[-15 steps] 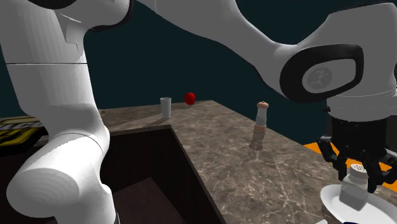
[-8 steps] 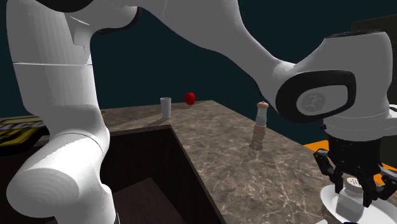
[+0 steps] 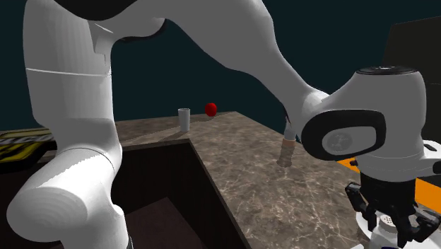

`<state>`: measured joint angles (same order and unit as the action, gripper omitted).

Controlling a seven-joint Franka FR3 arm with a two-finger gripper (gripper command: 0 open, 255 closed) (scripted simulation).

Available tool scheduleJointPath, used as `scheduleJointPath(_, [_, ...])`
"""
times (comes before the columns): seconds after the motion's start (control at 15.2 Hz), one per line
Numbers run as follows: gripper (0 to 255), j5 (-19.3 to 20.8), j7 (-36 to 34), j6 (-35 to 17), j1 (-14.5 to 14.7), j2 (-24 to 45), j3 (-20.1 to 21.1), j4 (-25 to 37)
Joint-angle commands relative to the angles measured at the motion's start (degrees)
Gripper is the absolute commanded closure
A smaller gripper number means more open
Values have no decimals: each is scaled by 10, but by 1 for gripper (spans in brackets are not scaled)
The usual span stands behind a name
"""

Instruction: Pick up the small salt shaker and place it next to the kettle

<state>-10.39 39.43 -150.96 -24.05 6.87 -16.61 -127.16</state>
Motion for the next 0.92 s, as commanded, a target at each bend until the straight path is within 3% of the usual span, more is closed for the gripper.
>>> scheduleJointPath(0.0, [255,-8,6,-14,-1,8,2,-6])
scheduleJointPath(0.73, [255,-25,20,-37,-4,27,8,-12])
scheduleJointPath(0.79, [0,-25,20,-37,-4,27,8,-12])
scheduleJointPath(0.86, [0,-25,20,-37,-4,27,8,-12])
